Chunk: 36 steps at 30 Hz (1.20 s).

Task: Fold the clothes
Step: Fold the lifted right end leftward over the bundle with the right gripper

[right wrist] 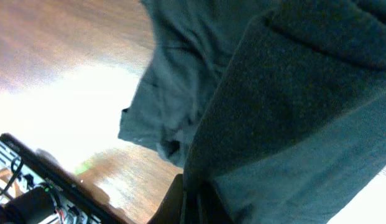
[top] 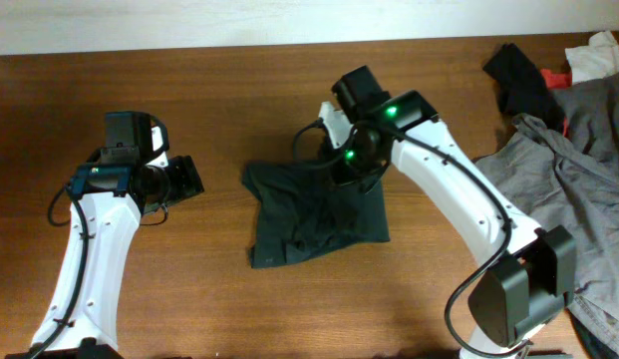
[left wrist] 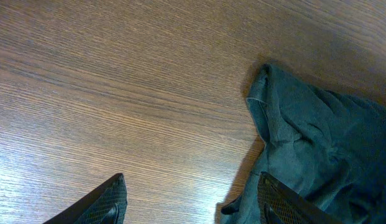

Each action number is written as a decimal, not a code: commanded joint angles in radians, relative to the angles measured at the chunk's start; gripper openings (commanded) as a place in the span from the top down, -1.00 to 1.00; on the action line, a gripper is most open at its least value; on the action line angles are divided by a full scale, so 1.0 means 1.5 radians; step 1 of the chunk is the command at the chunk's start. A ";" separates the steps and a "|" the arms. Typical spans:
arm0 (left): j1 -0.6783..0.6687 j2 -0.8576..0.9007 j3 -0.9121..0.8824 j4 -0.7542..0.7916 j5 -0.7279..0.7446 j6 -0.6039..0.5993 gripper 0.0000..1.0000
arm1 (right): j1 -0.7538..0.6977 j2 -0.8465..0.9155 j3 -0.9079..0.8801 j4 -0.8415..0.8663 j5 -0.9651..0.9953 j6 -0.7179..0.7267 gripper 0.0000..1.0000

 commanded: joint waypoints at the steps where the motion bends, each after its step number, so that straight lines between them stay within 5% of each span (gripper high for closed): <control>1: 0.005 -0.009 0.010 0.000 -0.026 -0.002 -0.34 | 0.022 0.004 0.014 0.013 -0.012 0.020 0.92; 36: 0.005 -0.009 0.010 0.005 -0.029 -0.002 -0.34 | 0.098 0.092 0.007 0.139 -0.115 0.111 0.93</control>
